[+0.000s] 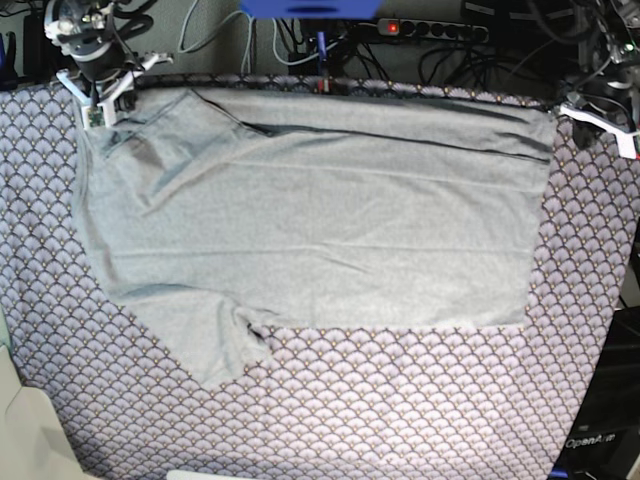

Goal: Fold the T-shirt properly

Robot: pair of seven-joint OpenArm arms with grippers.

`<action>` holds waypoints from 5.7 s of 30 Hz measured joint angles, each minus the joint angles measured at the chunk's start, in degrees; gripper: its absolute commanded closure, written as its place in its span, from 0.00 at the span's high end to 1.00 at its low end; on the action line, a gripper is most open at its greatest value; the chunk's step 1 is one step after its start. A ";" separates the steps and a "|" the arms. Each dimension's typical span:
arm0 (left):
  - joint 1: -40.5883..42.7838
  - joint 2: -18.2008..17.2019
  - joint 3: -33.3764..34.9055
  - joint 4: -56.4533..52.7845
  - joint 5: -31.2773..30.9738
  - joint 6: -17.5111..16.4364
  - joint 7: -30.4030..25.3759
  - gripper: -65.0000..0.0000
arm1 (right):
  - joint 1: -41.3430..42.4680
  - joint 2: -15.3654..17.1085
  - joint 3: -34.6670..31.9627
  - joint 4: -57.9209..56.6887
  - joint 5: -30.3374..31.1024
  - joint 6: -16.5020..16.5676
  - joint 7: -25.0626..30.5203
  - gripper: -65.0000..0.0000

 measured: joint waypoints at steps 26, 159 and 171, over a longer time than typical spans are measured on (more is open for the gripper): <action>-1.60 0.00 0.07 0.00 2.51 0.00 0.37 0.00 | 0.96 -2.21 1.29 5.92 -2.95 0.15 -0.63 0.31; -7.17 1.77 0.11 -4.24 10.51 -0.04 0.39 0.00 | 0.37 -2.54 -6.34 8.28 -11.02 0.24 1.11 0.43; -6.99 1.75 0.11 -4.24 10.54 -0.04 0.39 0.00 | -2.84 -2.51 -6.62 8.26 -11.23 0.22 7.72 0.43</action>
